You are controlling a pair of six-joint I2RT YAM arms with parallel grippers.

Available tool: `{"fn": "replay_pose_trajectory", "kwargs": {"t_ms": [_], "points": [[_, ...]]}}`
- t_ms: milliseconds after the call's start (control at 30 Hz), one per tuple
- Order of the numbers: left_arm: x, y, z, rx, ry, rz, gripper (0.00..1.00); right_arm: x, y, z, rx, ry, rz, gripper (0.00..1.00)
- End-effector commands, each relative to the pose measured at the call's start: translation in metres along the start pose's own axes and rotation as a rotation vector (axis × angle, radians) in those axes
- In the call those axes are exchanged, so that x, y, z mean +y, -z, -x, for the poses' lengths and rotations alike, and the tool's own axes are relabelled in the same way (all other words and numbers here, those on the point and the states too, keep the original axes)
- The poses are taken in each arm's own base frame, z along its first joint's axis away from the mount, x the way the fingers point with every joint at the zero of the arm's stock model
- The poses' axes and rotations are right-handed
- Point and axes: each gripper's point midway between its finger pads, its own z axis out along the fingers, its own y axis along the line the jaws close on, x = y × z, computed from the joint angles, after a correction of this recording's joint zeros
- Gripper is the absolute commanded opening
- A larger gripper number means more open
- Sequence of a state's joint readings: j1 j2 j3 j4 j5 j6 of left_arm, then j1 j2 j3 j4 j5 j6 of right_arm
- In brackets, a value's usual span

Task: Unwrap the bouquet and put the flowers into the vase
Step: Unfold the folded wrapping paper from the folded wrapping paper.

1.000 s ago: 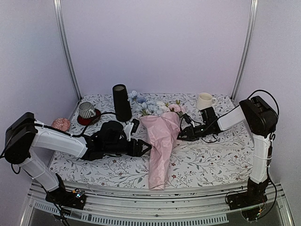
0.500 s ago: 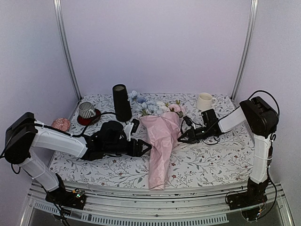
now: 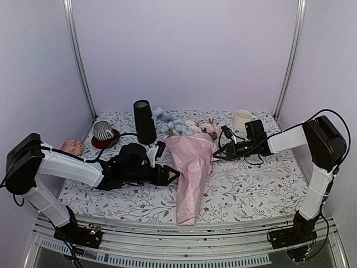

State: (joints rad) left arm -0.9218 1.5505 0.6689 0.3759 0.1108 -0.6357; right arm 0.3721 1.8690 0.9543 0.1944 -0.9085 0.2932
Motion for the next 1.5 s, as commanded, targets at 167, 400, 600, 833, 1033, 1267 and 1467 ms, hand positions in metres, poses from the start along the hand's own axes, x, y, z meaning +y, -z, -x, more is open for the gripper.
{"fn": "replay_pose_trajectory", "kwargs": {"t_ms": [167,400,600,833,1033,1267,1467], "points": [[-0.001,0.007,0.008,-0.02,-0.015,0.009,0.6,0.023,0.018,0.008,-0.018,0.02,-0.011,0.02],[-0.003,0.01,0.011,-0.026,-0.023,0.015,0.61,0.047,0.031,0.017,-0.02,0.036,0.009,0.03],[-0.005,0.015,0.016,-0.039,-0.029,0.018,0.6,0.074,0.044,0.029,-0.042,0.063,0.05,0.03],[-0.009,0.019,0.021,-0.049,-0.04,0.017,0.6,0.104,0.056,0.043,-0.07,0.078,0.119,0.03],[-0.012,0.026,0.026,-0.064,-0.052,0.018,0.6,0.127,0.064,0.054,-0.088,0.085,0.179,0.03],[-0.02,0.041,0.04,-0.107,-0.065,0.018,0.6,0.16,0.067,0.07,-0.106,0.117,0.237,0.03],[-0.026,0.059,0.052,-0.148,-0.08,0.022,0.61,0.19,0.061,0.085,-0.12,0.146,0.274,0.03]]}}
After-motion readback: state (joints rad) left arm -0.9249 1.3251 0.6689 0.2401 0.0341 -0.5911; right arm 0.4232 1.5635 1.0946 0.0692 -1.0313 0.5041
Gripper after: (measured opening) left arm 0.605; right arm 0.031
